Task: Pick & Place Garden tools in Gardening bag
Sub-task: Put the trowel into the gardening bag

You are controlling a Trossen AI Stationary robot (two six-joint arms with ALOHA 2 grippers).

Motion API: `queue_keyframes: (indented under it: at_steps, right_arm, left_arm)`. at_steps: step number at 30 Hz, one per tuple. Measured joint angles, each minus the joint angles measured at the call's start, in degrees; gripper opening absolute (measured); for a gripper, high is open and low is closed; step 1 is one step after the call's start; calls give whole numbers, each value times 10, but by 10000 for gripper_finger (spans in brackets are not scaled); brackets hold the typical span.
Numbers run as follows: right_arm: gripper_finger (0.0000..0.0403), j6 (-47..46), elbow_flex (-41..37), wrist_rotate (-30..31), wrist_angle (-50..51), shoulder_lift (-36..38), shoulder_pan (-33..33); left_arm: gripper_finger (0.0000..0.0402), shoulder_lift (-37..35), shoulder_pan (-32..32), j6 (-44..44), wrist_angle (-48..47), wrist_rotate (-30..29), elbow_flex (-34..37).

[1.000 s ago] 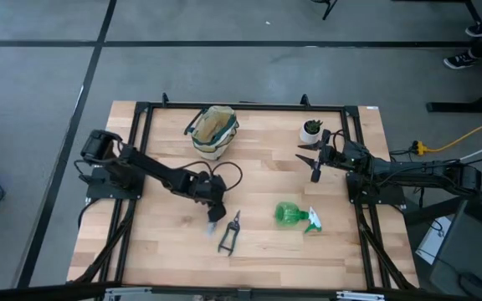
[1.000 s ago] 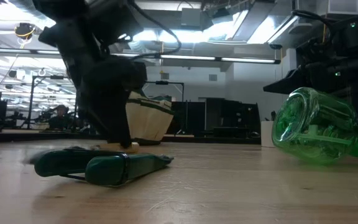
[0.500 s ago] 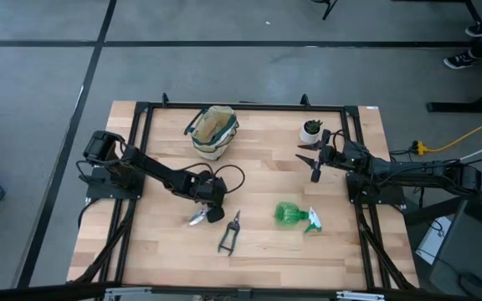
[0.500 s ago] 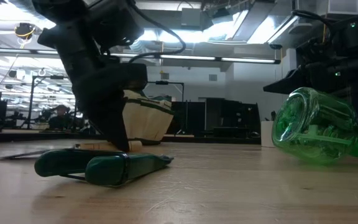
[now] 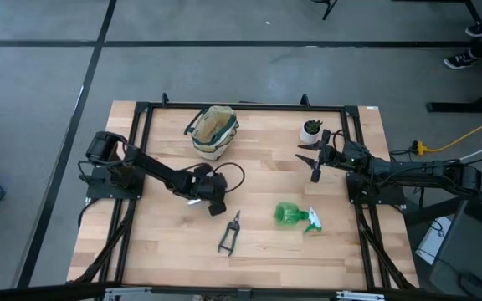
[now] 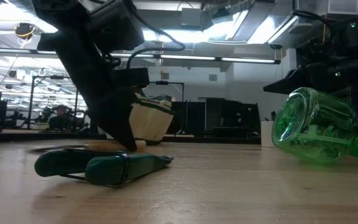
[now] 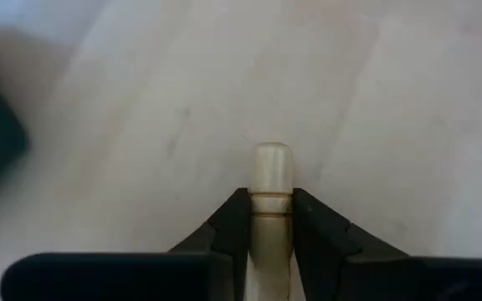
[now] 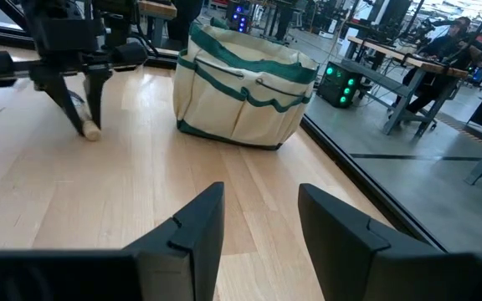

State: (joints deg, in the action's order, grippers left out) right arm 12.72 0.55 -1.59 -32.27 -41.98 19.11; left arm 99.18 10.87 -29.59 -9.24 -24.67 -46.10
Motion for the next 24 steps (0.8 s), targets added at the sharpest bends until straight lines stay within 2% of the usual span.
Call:
queue_keyframes:
  at_steps: [15, 19, 24]
  right_arm:
    - [158, 0, 0, 0, 0, 0, 0]
    - [158, 0, 0, 0, 0, 0, 0]
    - [158, 0, 0, 0, 3, 0, 0]
  left_arm:
    - [68, 5, -62, 66, 210, -1, -1]
    - [68, 31, -70, 70, 250, 13, -8]
    - [67, 91, -74, 98, 273, 41, -52]
